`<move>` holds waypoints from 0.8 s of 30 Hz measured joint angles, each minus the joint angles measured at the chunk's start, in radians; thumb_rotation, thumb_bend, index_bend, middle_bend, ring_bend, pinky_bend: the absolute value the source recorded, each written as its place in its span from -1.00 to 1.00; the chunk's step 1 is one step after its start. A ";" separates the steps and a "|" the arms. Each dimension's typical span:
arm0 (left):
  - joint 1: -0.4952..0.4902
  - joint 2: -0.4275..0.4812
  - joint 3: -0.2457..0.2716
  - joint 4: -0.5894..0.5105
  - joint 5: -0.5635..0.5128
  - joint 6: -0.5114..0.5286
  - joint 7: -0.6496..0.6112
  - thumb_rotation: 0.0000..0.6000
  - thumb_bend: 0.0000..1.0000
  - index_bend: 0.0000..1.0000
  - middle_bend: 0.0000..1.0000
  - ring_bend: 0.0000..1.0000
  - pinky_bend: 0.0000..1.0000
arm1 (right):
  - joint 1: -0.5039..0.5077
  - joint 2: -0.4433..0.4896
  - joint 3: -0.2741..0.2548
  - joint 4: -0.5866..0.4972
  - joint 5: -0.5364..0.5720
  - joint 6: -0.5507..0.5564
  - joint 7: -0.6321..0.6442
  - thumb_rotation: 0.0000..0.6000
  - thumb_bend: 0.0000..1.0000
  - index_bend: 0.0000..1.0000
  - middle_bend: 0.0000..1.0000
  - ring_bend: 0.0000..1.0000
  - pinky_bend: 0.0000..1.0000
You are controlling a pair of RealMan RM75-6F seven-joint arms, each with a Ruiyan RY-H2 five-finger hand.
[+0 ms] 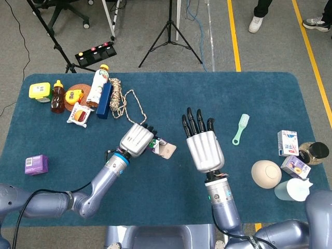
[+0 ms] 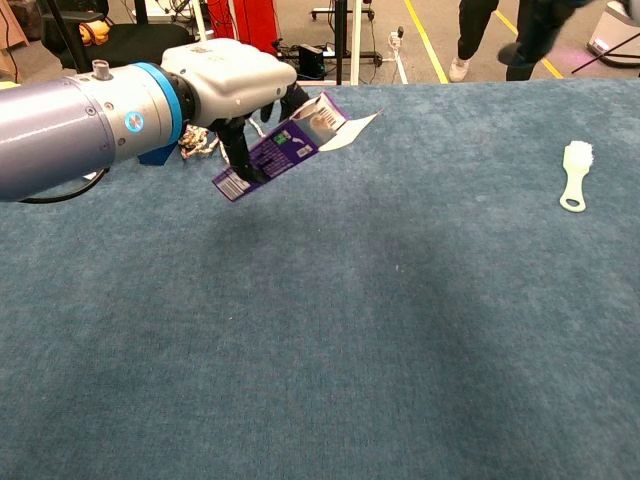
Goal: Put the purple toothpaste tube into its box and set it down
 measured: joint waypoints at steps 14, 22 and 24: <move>-0.020 -0.174 0.012 0.210 -0.103 0.001 0.180 1.00 -0.58 -0.58 -0.70 -0.59 0.00 | -0.113 0.151 -0.085 0.119 -0.073 -0.166 0.295 1.00 -0.41 -1.00 -1.00 -0.80 -0.43; -0.016 -0.191 -0.023 0.207 -0.109 -0.038 0.127 1.00 -0.68 -1.00 -1.00 -0.79 -0.07 | -0.136 0.171 -0.079 0.135 -0.082 -0.194 0.335 1.00 -0.42 -0.99 -1.00 -0.80 -0.43; -0.011 -0.179 -0.030 0.185 -0.105 -0.042 0.110 1.00 -0.70 -1.00 -1.00 -0.81 -0.09 | -0.139 0.173 -0.078 0.136 -0.083 -0.197 0.341 1.00 -0.42 -0.99 -1.00 -0.80 -0.43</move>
